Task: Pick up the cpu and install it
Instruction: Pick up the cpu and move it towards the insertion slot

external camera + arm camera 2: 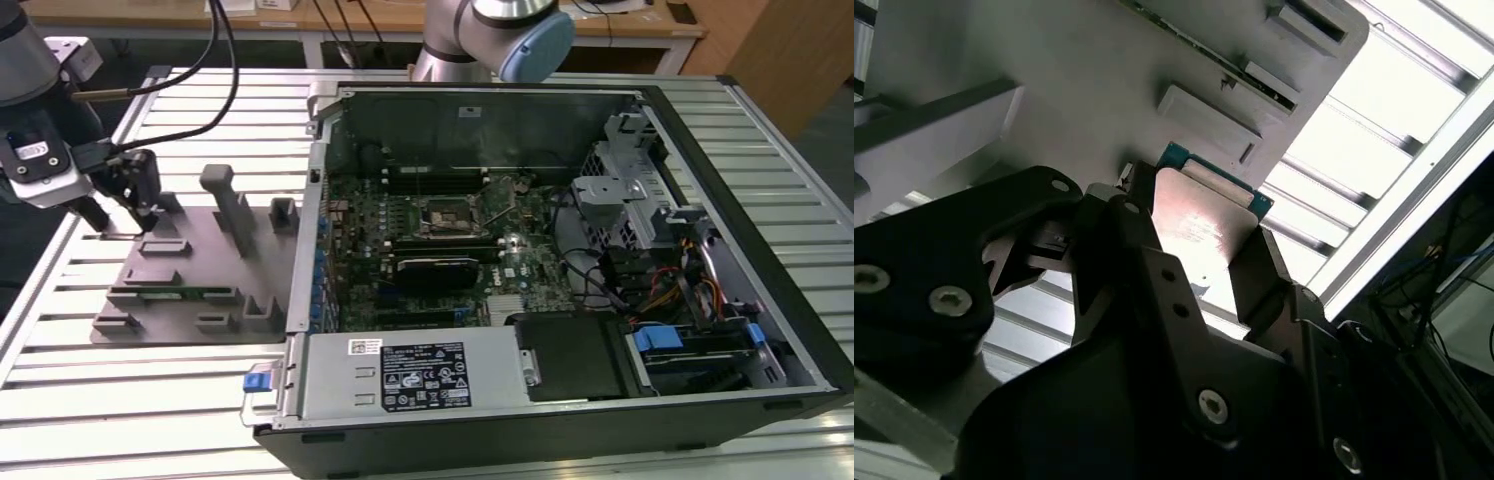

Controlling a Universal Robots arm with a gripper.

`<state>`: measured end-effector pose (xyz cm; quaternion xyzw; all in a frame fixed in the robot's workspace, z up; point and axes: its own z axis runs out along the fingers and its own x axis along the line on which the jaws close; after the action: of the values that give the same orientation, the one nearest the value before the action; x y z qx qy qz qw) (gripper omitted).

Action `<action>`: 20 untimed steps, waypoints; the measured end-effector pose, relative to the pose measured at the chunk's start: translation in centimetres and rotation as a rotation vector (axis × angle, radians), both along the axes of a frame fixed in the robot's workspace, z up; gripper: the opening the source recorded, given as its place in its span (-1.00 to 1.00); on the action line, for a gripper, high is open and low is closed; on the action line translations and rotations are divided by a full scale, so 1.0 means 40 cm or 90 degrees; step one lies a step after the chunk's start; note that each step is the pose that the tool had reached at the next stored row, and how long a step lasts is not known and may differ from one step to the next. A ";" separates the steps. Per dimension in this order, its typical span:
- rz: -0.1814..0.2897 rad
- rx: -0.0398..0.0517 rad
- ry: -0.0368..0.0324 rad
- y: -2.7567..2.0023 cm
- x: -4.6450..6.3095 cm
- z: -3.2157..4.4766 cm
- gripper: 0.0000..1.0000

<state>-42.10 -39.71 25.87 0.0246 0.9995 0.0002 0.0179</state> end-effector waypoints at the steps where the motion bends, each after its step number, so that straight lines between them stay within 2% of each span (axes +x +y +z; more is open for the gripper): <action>1: 0.000 0.0000 0.0000 0.000 0.000 0.003 0.08; 20: 0.000 0.0000 -0.0001 0.000 0.000 0.069 0.08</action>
<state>-42.10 -39.71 28.61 0.0246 0.9995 0.0002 0.0180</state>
